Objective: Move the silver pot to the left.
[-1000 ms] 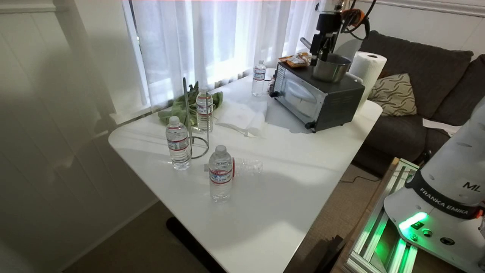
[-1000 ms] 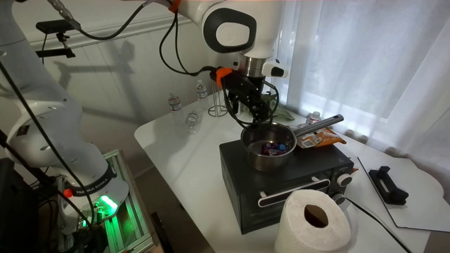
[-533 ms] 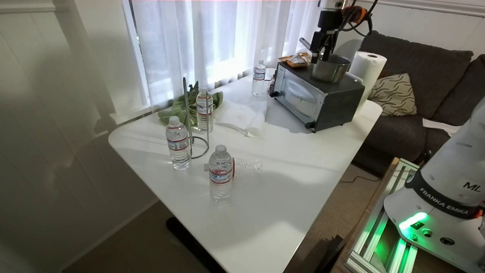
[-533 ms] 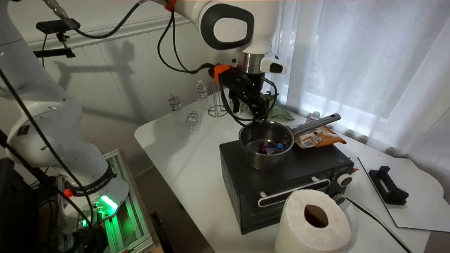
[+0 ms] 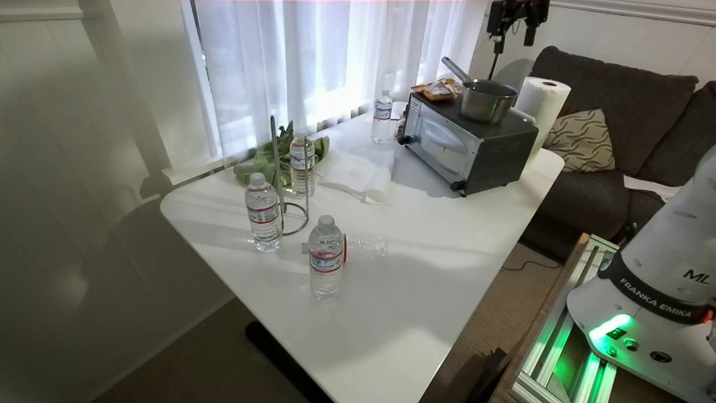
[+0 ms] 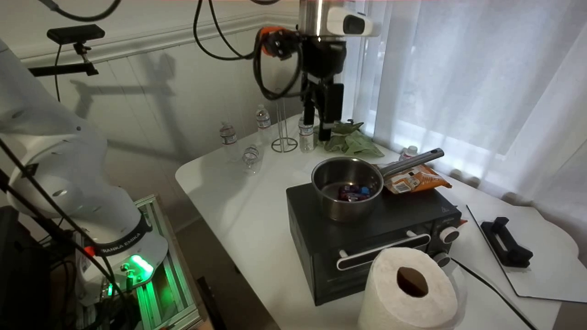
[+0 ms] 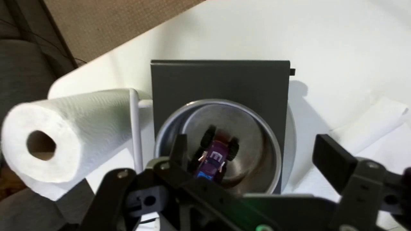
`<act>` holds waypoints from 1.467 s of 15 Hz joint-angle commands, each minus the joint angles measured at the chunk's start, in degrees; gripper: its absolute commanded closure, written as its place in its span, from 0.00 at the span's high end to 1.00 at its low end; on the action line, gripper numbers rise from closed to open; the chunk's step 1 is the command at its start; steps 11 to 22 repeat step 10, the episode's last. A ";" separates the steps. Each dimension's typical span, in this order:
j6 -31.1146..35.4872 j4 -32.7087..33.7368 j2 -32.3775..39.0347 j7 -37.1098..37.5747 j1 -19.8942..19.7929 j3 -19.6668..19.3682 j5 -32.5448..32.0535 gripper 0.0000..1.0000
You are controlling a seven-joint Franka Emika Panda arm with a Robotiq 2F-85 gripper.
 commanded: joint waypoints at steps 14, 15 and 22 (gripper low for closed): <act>-6.76 4.19 -8.04 0.94 -1.26 -1.73 -1.88 1.00; -6.76 4.19 -8.04 0.94 -1.26 -1.73 -1.88 1.00; -6.76 4.19 -8.04 0.94 -1.26 -1.73 -1.88 1.00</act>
